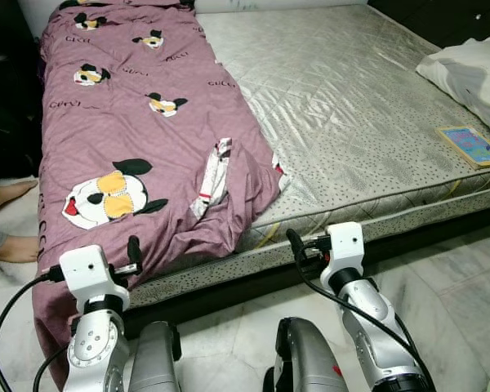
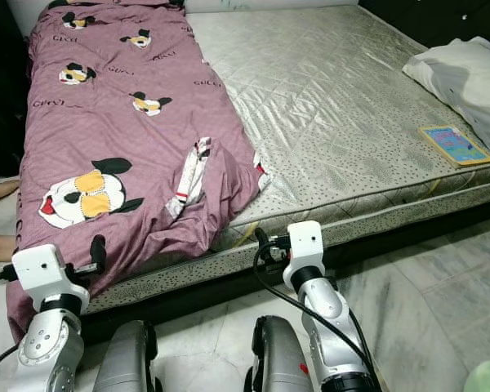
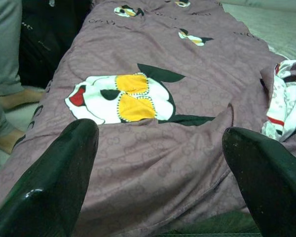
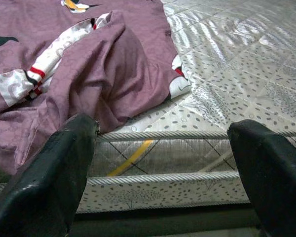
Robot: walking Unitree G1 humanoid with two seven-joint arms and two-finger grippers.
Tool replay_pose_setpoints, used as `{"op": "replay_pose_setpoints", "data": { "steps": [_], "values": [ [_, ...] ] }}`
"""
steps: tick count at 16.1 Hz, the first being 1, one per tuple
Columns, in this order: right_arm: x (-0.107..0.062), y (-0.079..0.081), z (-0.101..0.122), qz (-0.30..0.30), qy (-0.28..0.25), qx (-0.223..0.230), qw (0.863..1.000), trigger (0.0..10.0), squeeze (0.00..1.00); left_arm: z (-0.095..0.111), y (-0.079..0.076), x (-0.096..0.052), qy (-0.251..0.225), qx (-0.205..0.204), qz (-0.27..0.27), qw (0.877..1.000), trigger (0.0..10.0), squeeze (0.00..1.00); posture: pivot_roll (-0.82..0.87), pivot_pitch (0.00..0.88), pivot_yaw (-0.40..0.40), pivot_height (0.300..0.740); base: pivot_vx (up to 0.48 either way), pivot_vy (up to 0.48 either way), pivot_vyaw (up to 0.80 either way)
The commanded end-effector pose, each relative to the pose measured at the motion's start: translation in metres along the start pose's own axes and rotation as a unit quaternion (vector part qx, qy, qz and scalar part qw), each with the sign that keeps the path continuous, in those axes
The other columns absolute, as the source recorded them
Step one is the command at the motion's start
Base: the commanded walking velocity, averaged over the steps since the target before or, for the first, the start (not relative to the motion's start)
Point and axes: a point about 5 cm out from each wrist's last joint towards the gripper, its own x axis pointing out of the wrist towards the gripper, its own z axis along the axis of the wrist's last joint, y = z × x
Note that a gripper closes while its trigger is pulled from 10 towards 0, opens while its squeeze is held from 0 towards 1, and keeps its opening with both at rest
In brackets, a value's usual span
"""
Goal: Clean up the room
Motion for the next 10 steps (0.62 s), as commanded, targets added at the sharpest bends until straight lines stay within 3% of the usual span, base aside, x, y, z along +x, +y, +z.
{"op": "replay_pose_setpoints", "data": {
  "steps": [1,10],
  "values": [
    [0.0003,0.0004,0.0026,0.008,-0.006,-0.006,1.000,10.0,0.00,0.0045,-0.0033,0.0004,-0.010,-0.004,-0.009,1.000,10.0,0.00,0.04,0.131,-0.057,0.580,0.356,0.000,0.00],
    [0.0014,0.0016,0.0035,0.011,-0.012,-0.011,1.000,10.0,0.00,0.0058,-0.0052,0.0011,-0.016,-0.008,-0.019,1.000,10.0,0.00,0.04,0.119,-0.055,0.580,0.300,0.000,0.00]
  ]
}}
